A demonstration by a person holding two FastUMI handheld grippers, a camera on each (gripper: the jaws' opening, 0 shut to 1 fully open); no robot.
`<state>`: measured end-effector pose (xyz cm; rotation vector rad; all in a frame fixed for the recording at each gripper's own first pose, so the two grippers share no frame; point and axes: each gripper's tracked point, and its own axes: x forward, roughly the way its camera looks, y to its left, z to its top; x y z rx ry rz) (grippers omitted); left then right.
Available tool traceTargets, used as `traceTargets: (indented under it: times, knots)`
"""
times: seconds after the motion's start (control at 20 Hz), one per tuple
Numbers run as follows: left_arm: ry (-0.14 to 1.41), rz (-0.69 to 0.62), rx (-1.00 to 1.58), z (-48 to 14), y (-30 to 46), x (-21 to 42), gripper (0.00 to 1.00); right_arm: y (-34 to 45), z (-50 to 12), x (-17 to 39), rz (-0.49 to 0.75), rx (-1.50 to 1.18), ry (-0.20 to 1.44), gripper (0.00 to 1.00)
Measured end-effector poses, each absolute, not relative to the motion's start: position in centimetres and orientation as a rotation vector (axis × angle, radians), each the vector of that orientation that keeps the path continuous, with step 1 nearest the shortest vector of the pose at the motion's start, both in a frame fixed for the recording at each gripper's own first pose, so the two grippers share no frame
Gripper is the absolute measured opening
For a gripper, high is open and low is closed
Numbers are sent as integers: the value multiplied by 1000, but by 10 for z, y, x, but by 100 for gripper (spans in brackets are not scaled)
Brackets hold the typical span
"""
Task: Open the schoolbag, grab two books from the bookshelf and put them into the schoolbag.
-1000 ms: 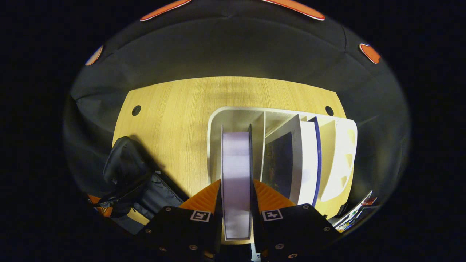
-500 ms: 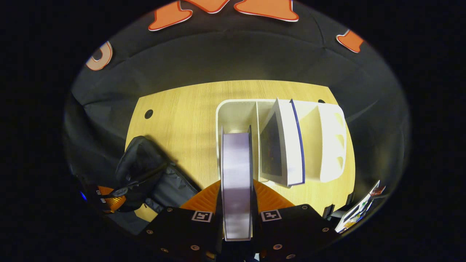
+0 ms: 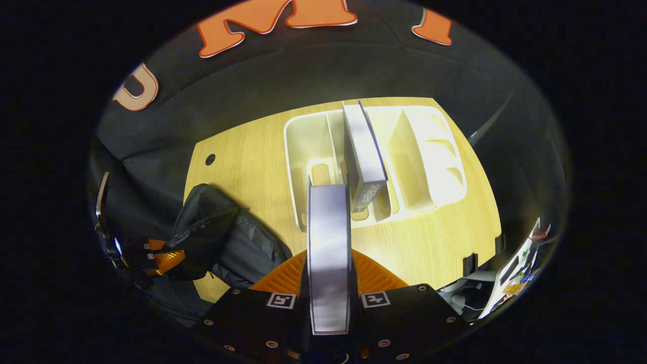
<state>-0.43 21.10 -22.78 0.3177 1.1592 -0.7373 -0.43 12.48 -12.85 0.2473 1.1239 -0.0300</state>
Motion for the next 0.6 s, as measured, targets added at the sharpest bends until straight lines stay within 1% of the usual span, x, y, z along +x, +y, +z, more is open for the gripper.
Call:
traceTargets:
  times: [0.2,0.45,0.6]
  knots:
    - [1164,-740,317,-227,208,-5,7,117,-122,-33,-31,330,1087,32]
    - [1158,-739,318,-224,205,-5,7,129,-120,-60,33,494,1041,31]
    - [1151,-726,304,-222,203,-4,7,134,-132,-73,54,570,1022,30]
